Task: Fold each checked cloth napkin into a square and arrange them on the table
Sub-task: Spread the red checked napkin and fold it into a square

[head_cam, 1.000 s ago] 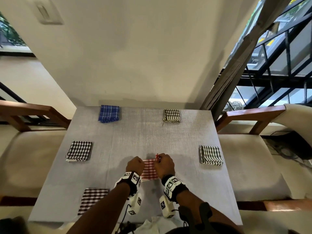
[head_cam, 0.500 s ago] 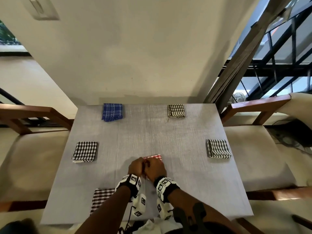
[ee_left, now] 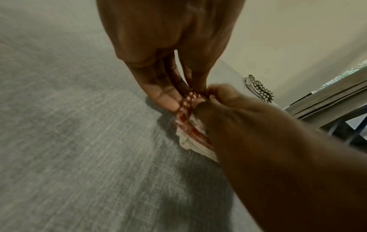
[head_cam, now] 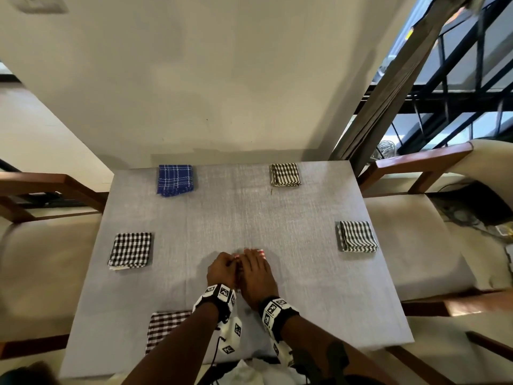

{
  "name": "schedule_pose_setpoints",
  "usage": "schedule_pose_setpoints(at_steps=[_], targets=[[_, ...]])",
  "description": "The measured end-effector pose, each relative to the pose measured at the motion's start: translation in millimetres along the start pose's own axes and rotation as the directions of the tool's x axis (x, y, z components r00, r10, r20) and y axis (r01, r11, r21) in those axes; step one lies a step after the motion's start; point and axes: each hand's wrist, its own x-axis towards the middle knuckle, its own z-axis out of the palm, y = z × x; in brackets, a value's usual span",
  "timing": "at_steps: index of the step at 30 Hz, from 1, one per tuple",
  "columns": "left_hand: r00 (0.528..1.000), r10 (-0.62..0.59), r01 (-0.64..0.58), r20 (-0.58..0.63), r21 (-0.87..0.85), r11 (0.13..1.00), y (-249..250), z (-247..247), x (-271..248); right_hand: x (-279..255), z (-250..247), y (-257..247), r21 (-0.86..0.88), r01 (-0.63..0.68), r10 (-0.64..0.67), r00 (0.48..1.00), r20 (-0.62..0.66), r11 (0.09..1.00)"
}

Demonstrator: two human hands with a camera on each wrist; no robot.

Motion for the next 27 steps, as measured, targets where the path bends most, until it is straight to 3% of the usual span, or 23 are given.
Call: schedule_pose_setpoints(at_steps=[4,7,12,15,21,27], targets=[[0.998,-0.024,0.022,0.063,0.032,0.999,2.6,-7.6,7.9,-2.8,16.5,5.2,-0.018,-0.016,0.017,0.999,0.040,1.000],[0.985,-0.111,0.107,0.135,0.037,0.994,-1.9,-9.6,22.0,-2.5,22.0,5.1,-0.047,-0.021,0.023,0.998,0.050,0.999],[0.896,-0.294,0.352,0.332,-0.132,0.927,2.5,-21.2,39.7,-3.2,21.4,-4.2,-0.051,-0.083,0.086,0.995,0.044,0.995],[0.862,-0.338,0.409,0.378,-0.126,0.904,11.5,-28.1,46.9,-1.7,24.6,-6.2,-0.053,-0.120,0.123,0.991,0.056,0.991],[0.820,-0.344,0.412,0.456,-0.055,0.909,20.1,-36.5,60.2,2.9,25.6,-5.6,-0.055,-0.138,0.141,0.989,0.054,0.989],[0.808,-0.280,0.327,0.518,0.001,0.945,14.9,-37.6,71.2,2.7,26.1,-8.1,-0.065,-0.164,0.167,0.985,0.045,0.984]])
